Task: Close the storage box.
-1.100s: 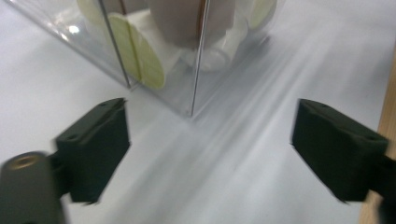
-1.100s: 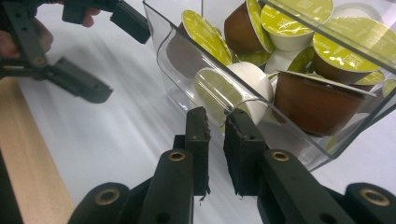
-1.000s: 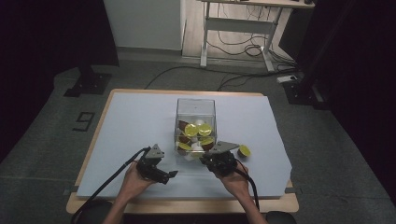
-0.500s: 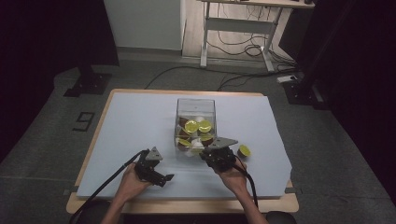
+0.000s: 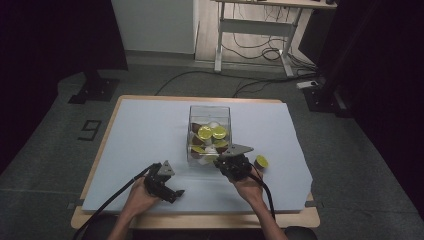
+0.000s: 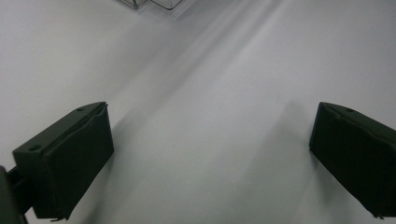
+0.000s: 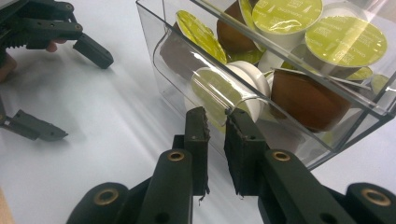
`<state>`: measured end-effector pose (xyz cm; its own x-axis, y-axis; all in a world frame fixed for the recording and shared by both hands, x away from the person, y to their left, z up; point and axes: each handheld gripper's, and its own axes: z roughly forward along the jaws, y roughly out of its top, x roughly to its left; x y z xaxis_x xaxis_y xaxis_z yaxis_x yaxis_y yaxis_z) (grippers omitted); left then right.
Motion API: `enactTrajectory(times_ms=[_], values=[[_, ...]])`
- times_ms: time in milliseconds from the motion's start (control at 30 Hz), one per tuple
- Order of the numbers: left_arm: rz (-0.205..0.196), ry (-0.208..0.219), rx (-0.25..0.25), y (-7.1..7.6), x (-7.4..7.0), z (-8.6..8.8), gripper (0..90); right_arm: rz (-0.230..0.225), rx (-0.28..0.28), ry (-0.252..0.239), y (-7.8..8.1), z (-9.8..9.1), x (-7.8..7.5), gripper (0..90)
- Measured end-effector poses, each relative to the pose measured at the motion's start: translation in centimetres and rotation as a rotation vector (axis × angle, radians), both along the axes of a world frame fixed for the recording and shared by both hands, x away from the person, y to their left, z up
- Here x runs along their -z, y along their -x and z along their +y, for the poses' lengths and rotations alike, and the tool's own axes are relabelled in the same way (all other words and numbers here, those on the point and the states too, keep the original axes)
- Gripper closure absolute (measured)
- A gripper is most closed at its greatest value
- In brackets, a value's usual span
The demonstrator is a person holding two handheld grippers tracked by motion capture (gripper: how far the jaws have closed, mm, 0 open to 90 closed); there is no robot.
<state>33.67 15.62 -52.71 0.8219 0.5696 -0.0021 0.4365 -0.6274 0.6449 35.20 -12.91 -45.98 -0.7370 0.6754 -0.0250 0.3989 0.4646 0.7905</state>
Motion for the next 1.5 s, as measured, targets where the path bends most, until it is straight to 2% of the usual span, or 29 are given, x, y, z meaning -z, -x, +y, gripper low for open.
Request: enactTrajectory(times_ms=[133, 800, 1500], values=[[-0.005, 0.012, 0.001, 0.0, 0.1, 0.1, 0.0, 0.003, 0.010, 0.000, -0.2, 0.1, 0.0, 78.6], [-0.005, 0.013, 0.001, 0.1, 0.1, 0.1, 0.0, 0.005, 0.040, -0.007, -1.8, 0.3, 0.0, 78.5], [-0.006, 0.013, 0.000, 0.1, 0.1, 0.1, 0.0, -0.019, 0.088, -0.015, -3.0, 0.6, 0.3, 78.7]])
